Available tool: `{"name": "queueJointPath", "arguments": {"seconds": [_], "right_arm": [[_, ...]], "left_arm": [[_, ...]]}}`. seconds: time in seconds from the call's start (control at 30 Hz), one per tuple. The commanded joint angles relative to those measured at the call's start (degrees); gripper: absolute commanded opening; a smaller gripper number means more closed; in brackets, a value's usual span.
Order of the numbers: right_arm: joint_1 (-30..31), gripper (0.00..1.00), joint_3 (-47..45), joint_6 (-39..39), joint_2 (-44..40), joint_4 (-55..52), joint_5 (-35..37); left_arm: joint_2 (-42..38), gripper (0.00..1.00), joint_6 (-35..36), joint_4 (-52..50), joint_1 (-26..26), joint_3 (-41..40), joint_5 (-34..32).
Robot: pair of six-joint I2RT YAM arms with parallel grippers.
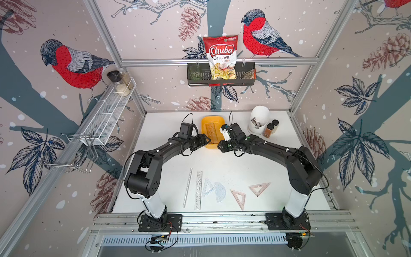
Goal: Put the scattered rulers into the storage box
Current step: Pick up the ruler from the center of the board.
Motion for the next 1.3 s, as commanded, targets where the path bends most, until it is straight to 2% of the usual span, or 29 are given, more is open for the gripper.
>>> {"name": "queueJointPath", "arguments": {"seconds": [0.0,0.4,0.87,1.27], "right_arm": [[0.0,0.35,-1.1,1.1,-0.6,3.2,-0.2],[-1.3,0.36,-3.7,1.3,0.0,5.7,-1.7],[-1.7,0.37,-3.2,1.3,2.1,8.2,-2.8],[-3.8,0.37,-1.1,0.0,4.3,7.7,-2.0]], "left_arm": [[0.7,0.70,-0.1,0.9,-0.5,1.0,-0.7],[2.1,0.70,-0.9,2.6,-1.3,1.4,-0.2],[-7.7,0.72,0.7,-1.0,0.7,-2.5,-4.7],[-10.9,0.72,0.9,-0.7,0.7,-7.1,-4.7]]}}
